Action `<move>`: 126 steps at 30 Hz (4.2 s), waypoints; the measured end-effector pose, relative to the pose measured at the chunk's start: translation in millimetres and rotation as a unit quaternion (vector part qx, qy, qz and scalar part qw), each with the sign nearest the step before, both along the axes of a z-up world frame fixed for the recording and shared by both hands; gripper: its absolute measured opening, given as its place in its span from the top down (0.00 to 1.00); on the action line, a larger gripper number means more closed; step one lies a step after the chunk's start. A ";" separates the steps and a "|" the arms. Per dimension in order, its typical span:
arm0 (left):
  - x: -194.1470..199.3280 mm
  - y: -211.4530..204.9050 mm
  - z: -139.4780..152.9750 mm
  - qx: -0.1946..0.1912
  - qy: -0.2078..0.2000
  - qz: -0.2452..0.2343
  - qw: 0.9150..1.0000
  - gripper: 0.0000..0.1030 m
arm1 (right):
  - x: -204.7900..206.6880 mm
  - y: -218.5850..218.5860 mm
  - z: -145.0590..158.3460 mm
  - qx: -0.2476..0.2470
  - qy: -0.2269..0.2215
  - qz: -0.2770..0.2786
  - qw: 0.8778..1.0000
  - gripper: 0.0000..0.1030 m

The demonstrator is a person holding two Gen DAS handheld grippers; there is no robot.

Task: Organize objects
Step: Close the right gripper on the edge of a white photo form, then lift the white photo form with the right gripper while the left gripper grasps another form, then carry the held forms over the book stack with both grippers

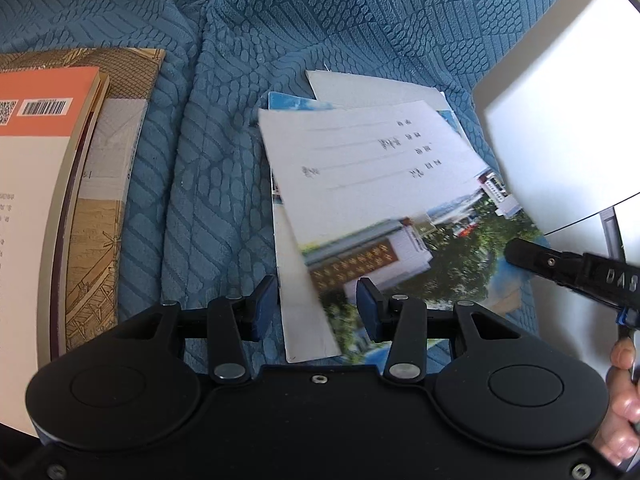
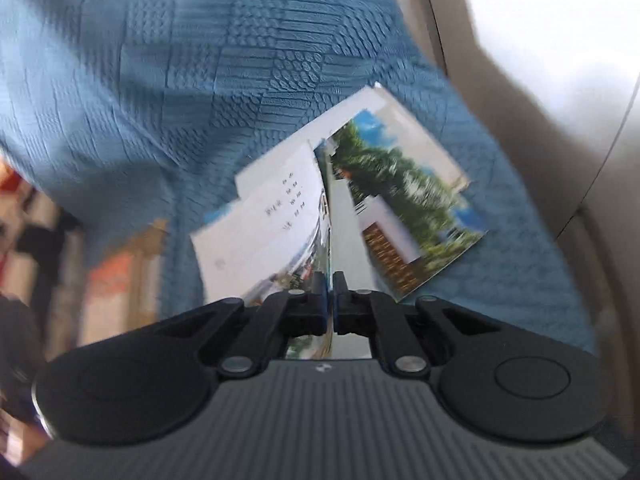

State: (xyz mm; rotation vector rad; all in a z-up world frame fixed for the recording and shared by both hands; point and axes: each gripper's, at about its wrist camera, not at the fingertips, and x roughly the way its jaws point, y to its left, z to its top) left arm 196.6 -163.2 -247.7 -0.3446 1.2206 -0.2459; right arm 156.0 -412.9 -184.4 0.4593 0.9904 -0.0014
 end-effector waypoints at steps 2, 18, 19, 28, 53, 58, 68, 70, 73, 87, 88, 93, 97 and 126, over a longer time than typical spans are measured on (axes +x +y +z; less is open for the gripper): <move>-0.4 0.8 0.2 -0.004 0.001 0.001 1.000 0.60 | -2.5 20.2 10.4 -0.077 -0.016 0.036 0.996 0.95; -13.4 34.8 20.2 -0.093 0.002 0.031 0.995 0.59 | -14.3 67.6 60.6 -0.181 -0.068 0.080 0.978 0.95; -14.3 37.5 22.5 -0.105 0.001 0.032 0.994 0.59 | -12.6 60.9 64.9 -0.149 -0.066 0.064 0.984 0.95; -22.8 73.2 29.2 -0.264 0.010 0.118 0.957 0.22 | -6.1 48.3 85.8 0.034 -0.073 -0.012 0.997 0.95; -37.1 95.2 -21.3 -0.449 0.119 0.206 0.861 0.38 | -22.1 25.4 79.7 0.225 -0.048 -0.126 0.965 0.96; -37.8 100.5 -7.2 -0.418 0.101 0.190 0.883 0.54 | -28.8 26.3 84.9 0.207 -0.047 -0.125 0.969 0.96; -52.0 117.9 19.9 -0.429 0.070 0.183 0.882 0.88 | -39.7 39.2 101.3 0.197 -0.049 -0.113 0.973 0.96; -55.7 123.4 27.1 -0.425 0.062 0.186 0.884 0.89 | -42.0 44.8 105.0 0.197 -0.052 -0.111 0.973 0.96; -60.5 133.6 39.6 -0.420 0.049 0.187 0.887 0.89 | -44.8 53.1 111.5 0.200 -0.056 -0.108 0.972 0.96; -53.7 201.6 124.2 -0.372 -0.024 0.164 0.913 0.93 | -58.3 116.4 148.2 0.199 -0.109 -0.073 0.971 0.95; -53.7 207.5 129.9 -0.369 -0.030 0.163 0.915 0.93 | -58.2 122.0 149.7 0.200 -0.111 -0.071 0.971 0.95; -58.7 235.9 153.4 -0.358 -0.058 0.164 0.918 0.93 | -54.9 147.8 155.9 0.201 -0.118 -0.056 0.971 0.95; -61.5 256.9 168.4 -0.343 -0.076 0.158 0.923 0.93 | -52.6 166.9 158.5 0.205 -0.122 -0.042 0.970 0.95; -70.3 285.8 82.3 -0.251 -0.131 0.211 0.935 0.93 | -15.9 232.0 68.0 0.134 -0.070 0.049 0.987 0.95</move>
